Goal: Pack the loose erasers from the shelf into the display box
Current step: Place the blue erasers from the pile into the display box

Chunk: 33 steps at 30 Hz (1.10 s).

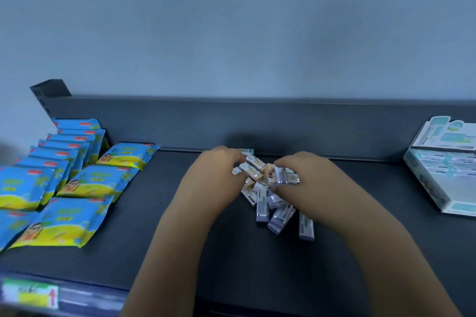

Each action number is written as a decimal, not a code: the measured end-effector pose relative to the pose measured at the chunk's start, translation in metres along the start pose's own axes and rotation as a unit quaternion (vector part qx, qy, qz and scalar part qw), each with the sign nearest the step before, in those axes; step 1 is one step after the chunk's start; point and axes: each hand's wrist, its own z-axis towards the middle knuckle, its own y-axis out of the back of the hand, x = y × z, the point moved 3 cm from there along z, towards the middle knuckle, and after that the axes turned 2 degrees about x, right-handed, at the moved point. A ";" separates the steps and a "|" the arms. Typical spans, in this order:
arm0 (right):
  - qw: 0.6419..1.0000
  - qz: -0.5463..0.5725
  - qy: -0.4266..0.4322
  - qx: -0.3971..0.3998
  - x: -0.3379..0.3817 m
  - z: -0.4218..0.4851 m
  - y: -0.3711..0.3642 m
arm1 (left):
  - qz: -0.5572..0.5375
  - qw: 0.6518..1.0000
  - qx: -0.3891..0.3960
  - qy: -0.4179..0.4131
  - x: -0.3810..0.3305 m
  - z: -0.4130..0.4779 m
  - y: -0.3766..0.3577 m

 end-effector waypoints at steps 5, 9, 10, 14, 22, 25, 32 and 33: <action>0.999 -0.003 -0.041 -0.007 0.021 0.013 -0.008 | 0.042 0.998 0.032 -0.020 0.019 0.011 0.007; 0.998 -0.017 -0.053 0.005 0.029 0.017 -0.015 | 0.082 0.995 0.046 -0.038 0.033 0.031 0.010; 0.998 -0.022 -0.056 0.002 0.030 0.018 -0.016 | 0.085 0.994 0.053 -0.047 0.033 0.037 0.010; 0.998 -0.031 -0.057 -0.014 0.031 0.017 -0.021 | 0.105 0.985 0.113 -0.080 0.029 0.059 0.009; 0.994 0.022 -0.103 -0.040 0.026 0.000 -0.017 | 0.170 0.971 0.114 -0.122 0.035 0.076 -0.009; 0.989 0.013 -0.141 -0.042 0.013 -0.005 -0.016 | 0.193 0.969 0.105 -0.113 0.040 0.079 -0.007; 0.976 0.020 -0.216 -0.022 -0.006 -0.011 -0.022 | 0.159 0.986 0.048 -0.036 0.059 0.078 -0.005; 0.976 0.010 -0.219 -0.015 -0.007 -0.012 -0.022 | 0.134 0.990 0.050 -0.016 0.060 0.077 -0.004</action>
